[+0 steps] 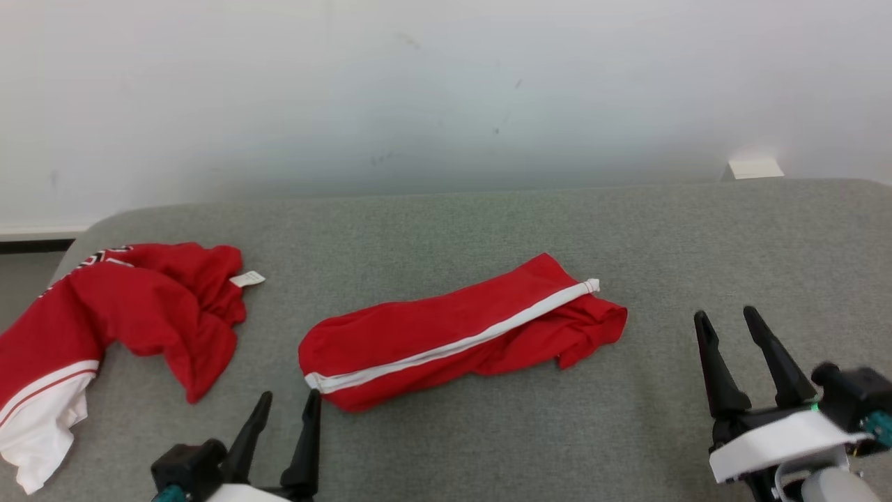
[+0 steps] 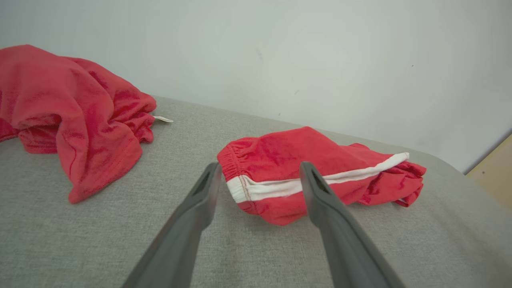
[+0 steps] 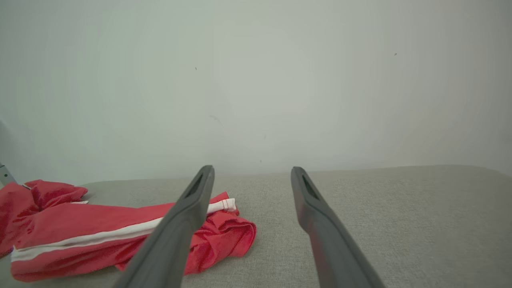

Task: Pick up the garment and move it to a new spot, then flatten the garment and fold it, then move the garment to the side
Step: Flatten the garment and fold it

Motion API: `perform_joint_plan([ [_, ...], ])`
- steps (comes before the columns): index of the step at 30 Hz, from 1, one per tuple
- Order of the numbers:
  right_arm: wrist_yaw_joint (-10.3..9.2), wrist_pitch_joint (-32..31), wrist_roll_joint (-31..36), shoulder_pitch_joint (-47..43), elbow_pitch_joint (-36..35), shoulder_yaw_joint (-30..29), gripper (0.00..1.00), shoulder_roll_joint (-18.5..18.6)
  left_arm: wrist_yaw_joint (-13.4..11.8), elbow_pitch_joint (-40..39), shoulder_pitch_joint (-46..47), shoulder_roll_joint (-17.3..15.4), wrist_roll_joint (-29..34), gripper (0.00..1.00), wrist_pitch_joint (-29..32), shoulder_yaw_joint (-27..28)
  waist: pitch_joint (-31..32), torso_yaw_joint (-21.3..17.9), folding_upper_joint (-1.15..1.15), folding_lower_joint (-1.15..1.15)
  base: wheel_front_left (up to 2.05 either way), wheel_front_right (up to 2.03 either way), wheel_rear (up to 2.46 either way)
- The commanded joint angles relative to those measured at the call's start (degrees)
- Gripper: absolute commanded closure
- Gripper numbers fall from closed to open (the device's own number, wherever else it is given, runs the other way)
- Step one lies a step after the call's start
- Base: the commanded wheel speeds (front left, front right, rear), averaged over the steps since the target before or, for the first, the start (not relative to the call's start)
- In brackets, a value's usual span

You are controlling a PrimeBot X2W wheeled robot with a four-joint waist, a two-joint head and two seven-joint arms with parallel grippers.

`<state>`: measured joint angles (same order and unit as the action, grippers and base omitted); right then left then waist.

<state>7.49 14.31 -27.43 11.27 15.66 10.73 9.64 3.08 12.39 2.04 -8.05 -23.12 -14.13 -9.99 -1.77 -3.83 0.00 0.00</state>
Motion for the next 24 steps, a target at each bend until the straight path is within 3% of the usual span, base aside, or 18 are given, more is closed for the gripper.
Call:
perform_joint_plan([
  [1, 0.0, -2.3, -1.2, 4.4, 1.7, 1.9, 0.0, 2.0, 0.8, 0.6, 1.9, 0.0, -1.4, 0.0, 1.1, -0.6, -1.9, 1.5, 0.0, 0.0, 0.0, 0.0, 0.0],
  [5, 0.01, -8.6, -5.3, 10.7, 5.0, 5.0, 0.0, 3.7, 1.7, 1.3, 3.9, 0.0, -2.0, 0.0, 3.4, -1.8, -3.4, 2.7, 0.0, 0.0, 0.0, 0.0, 0.0],
  [17, 0.01, -36.1, -22.3, 31.2, 20.7, 14.5, 0.0, 8.5, 3.8, 3.1, 11.8, -0.6, -4.2, 0.0, 10.5, -7.6, -8.0, 8.3, 0.0, 0.0, 0.0, 0.0, 0.0],
  [24, 0.01, -41.4, -25.0, 34.6, 26.2, 18.6, 0.0, 8.0, 4.4, 5.7, 15.8, -1.3, -7.9, 0.0, 13.7, -11.2, -9.6, 9.8, 0.0, 0.0, 0.0, 0.0, 0.0],
])
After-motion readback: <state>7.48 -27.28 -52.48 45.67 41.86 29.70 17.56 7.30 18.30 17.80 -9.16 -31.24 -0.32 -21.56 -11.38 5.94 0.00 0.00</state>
